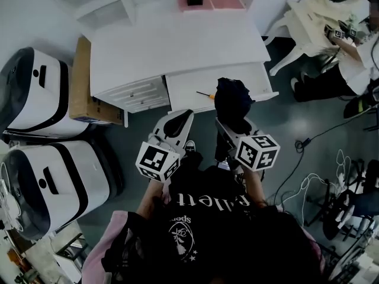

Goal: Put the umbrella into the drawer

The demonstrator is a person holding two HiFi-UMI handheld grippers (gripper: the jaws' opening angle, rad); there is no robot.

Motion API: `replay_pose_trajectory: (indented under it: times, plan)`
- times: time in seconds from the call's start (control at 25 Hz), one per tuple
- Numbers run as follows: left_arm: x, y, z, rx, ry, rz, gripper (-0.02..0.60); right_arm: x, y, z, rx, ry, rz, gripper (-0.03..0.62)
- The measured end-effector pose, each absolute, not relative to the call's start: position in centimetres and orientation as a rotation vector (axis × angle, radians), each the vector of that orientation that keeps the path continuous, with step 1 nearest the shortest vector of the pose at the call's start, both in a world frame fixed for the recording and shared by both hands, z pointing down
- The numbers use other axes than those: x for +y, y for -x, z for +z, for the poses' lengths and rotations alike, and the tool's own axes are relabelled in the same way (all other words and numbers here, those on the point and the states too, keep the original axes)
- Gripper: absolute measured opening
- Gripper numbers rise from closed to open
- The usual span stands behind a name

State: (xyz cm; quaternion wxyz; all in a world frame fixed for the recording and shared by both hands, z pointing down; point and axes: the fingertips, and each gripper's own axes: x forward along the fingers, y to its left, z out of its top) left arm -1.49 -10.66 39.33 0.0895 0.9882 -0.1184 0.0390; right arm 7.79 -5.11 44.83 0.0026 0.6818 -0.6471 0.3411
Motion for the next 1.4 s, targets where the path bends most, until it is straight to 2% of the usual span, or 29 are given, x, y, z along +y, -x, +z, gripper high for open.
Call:
replay_pose_trajectory:
  times: [0.68,1.08,1.4]
  plan:
    - [-16.5,-2.1,41.5,-0.500,-2.894,0.196,0.014,-12.4,-14.8,45.5,-2.067,-2.020,1.027,0.278]
    - [-19.4,-6.7,42.2,-0.730,-2.837,0.226,0.014,-16.6,-19.8,48.4,-2.162,-1.671,1.039,0.278]
    - [-20.2,-9.7,42.6,-0.813,-2.820,0.216,0.014,-19.8,-21.6,53.9,-2.132,-1.320,0.954,0.278]
